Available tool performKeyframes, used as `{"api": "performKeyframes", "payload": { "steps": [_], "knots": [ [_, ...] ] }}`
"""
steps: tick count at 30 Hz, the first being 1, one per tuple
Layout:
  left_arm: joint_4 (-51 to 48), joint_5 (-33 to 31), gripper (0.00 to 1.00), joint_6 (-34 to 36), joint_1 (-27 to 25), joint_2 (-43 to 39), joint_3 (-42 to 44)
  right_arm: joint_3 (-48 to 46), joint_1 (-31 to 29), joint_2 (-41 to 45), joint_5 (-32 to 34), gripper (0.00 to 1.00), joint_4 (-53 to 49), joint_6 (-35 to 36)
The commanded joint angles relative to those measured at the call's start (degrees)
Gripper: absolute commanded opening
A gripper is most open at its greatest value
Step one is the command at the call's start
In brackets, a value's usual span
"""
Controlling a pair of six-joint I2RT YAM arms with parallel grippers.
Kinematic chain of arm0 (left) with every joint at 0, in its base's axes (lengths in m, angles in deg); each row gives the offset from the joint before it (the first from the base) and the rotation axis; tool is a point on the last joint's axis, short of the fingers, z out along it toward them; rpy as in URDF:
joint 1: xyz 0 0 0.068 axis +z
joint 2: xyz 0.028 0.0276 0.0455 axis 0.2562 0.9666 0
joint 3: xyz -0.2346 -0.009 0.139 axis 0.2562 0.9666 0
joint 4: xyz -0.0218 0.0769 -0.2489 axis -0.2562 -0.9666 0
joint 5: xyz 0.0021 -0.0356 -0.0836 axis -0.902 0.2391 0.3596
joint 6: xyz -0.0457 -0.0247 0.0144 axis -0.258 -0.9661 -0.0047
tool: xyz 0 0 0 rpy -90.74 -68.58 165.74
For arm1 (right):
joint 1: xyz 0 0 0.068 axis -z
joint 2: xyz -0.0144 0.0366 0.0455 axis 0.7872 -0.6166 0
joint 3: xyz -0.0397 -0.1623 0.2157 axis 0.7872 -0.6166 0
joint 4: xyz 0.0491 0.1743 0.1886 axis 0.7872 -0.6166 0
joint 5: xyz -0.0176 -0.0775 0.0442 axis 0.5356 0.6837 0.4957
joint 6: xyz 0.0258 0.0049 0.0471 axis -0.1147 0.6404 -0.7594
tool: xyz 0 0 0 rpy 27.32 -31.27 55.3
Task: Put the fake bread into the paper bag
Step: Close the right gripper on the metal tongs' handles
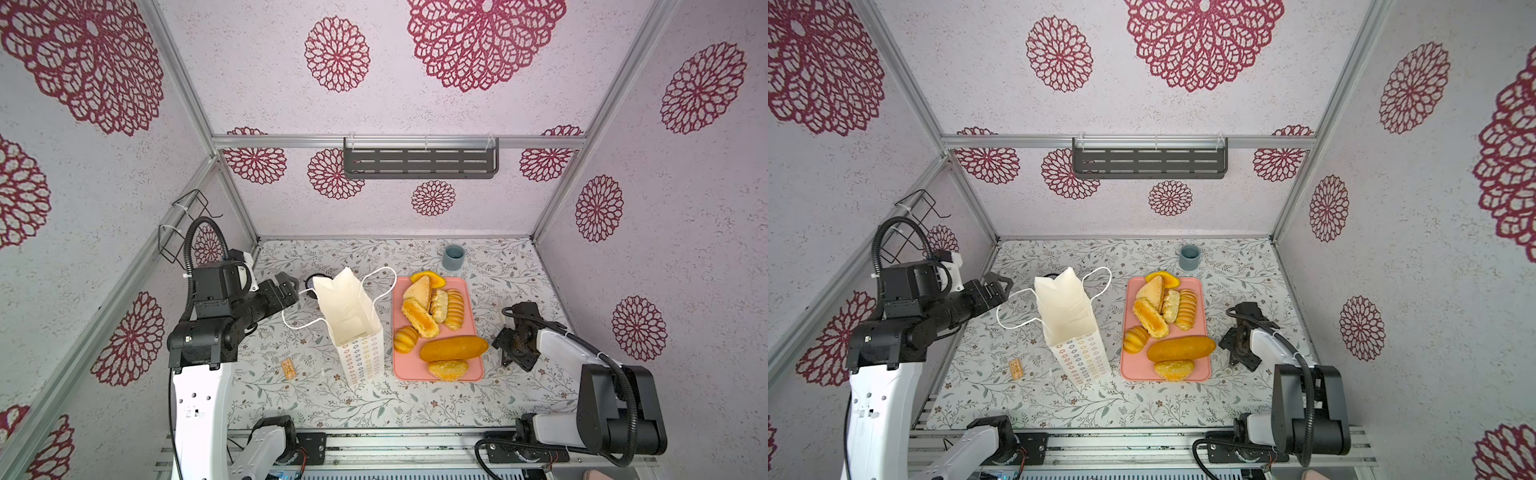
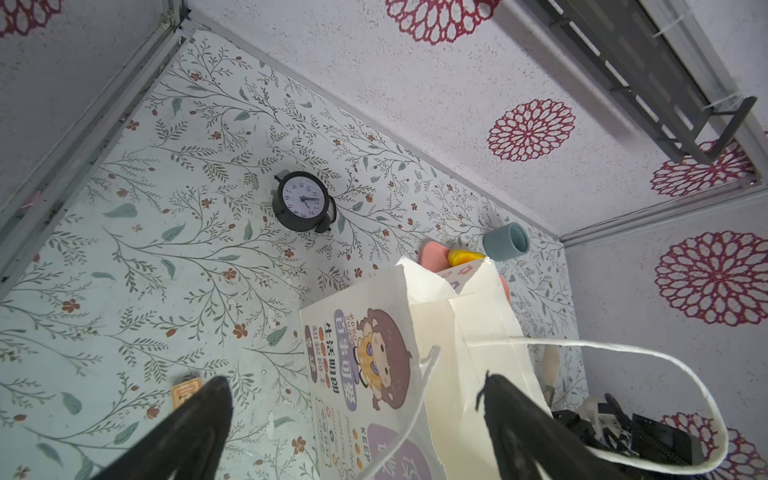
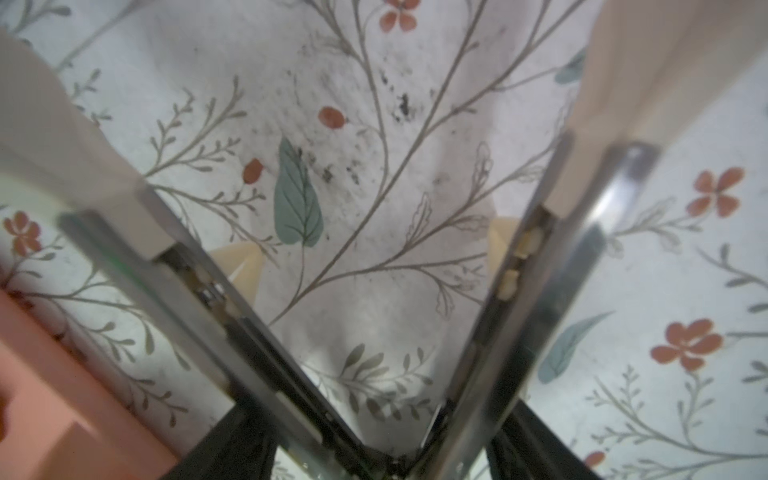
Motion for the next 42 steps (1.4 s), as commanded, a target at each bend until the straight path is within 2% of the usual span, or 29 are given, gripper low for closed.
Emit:
{"api": "performKeyframes", "payload": {
  "steps": [1,10,16,18,22,28,30,37,39,42],
  "knots": [
    [2.8,3.1,0.97,-1.1,1.0,-1.0,1.0,3.2,1.3,-1.5,2.5,0.69,0.9,5.0],
    [4.1,5.1,0.97,-2.3,1.7,-0.5,2.1,12.8,1.4,-13.0,2.5,0.50,0.8,17.6],
    [4.3,4.9,0.97,-2.4,1.8,-0.3,2.4,14.3,1.4,-14.8,0.5,0.51,3.2,20.9],
    [4.3,4.9,0.97,-2.5,1.8,-0.3,2.7,14.0,1.4,-15.0,0.5,0.56,4.2,21.1],
    [4.5,5.2,0.97,-2.8,1.9,-0.1,2.7,14.2,1.4,-16.7,1.3,0.77,4.5,20.7],
    [4.6,5.4,0.97,-2.8,1.9,-0.2,2.6,14.4,1.5,-16.8,2.1,0.98,5.8,20.8],
    [4.5,5.4,0.97,-2.9,1.8,-0.2,2.8,14.9,1.7,-17.4,1.9,0.99,5.9,20.9],
    [4.2,5.4,0.97,-2.6,1.9,-0.3,3.0,15.6,2.1,-19.7,0.8,0.98,6.4,21.0],
    [4.1,5.4,0.97,-2.4,1.9,-0.3,3.1,15.5,2.3,-19.7,0.6,0.90,6.4,21.2],
    [3.7,5.4,0.97,-2.4,2.0,-0.3,2.8,15.0,2.4,-19.2,0.1,0.72,6.3,21.1]
  ]
}}
